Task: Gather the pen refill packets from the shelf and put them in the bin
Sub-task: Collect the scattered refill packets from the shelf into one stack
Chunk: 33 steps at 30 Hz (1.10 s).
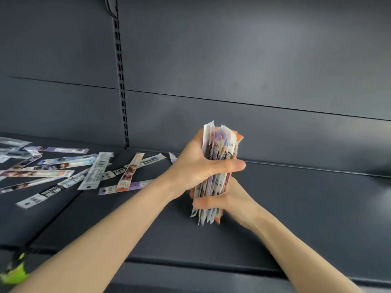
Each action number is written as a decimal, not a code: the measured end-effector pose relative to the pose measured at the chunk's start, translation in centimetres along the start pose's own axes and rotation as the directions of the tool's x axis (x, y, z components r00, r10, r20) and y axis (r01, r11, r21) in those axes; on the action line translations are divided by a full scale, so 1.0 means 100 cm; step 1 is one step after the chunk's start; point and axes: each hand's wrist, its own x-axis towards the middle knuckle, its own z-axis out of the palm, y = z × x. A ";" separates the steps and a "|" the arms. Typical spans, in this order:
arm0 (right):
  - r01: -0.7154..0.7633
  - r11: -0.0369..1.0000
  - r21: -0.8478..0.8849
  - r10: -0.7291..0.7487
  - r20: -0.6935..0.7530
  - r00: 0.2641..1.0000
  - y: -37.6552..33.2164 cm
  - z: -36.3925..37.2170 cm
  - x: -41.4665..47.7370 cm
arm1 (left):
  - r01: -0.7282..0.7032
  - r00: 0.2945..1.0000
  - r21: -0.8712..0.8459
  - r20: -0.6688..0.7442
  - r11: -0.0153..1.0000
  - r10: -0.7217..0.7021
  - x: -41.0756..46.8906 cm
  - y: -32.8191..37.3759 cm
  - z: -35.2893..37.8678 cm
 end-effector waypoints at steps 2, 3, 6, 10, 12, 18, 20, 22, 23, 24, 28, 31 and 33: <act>0.007 1.000 0.023 -0.008 0.009 1.000 0.004 0.000 -0.002 | 0.022 0.999 0.098 0.023 0.995 -0.025 -0.002 0.003 0.002; 0.008 0.999 0.043 -0.008 0.001 1.000 0.006 0.000 -0.002 | 0.037 0.999 0.124 0.026 0.992 -0.041 -0.003 0.003 0.002; 0.042 0.998 0.049 -0.041 -0.033 0.999 0.007 0.002 0.001 | 0.024 0.999 0.131 0.023 0.991 -0.027 -0.007 0.002 0.002; 0.098 0.995 0.007 -0.098 -0.050 0.994 0.006 0.006 0.002 | 0.020 0.998 0.161 0.053 0.987 -0.029 -0.009 0.002 0.000; 0.083 0.996 0.017 -0.082 -0.043 0.996 0.005 0.006 0.003 | 0.033 0.998 0.173 0.047 0.984 -0.042 -0.008 -0.001 0.000; 0.028 0.997 0.068 -0.026 -0.025 0.999 0.006 0.008 0.003 | 0.062 0.995 0.231 0.061 0.971 -0.078 -0.004 -0.004 -0.001; -0.015 0.997 0.072 0.019 -0.052 0.998 0.006 0.004 0.004 | 0.091 0.993 0.182 0.062 0.979 -0.103 -0.006 -0.008 -0.011; -0.049 0.995 0.082 0.057 -0.098 0.993 0.006 -0.003 0.007 | 0.126 0.992 0.194 -0.018 0.973 -0.125 -0.008 -0.022 -0.026; -0.070 0.994 0.088 0.081 -0.121 0.989 0.005 -0.006 0.009 | 0.153 0.986 0.219 -0.094 0.964 -0.135 -0.010 -0.032 -0.034; -0.087 0.992 0.091 0.100 -0.142 0.985 0.005 -0.010 0.012 | 0.184 0.975 0.241 -0.170 0.953 -0.145 -0.010 -0.042 -0.041; -0.165 0.982 0.097 0.183 -0.234 0.955 0.003 -0.018 0.029 | 0.330 0.936 0.598 -0.305 0.731 -0.174 0.004 -0.080 -0.058; -0.184 0.981 0.068 0.196 -0.279 0.940 0.005 -0.019 0.041 | 0.393 0.919 0.842 -0.360 0.370 -0.159 0.020 -0.091 -0.055; -0.186 0.981 0.052 0.193 -0.299 0.935 0.009 -0.018 0.046 | 0.436 0.900 0.846 -0.407 0.307 -0.156 0.029 -0.096 -0.051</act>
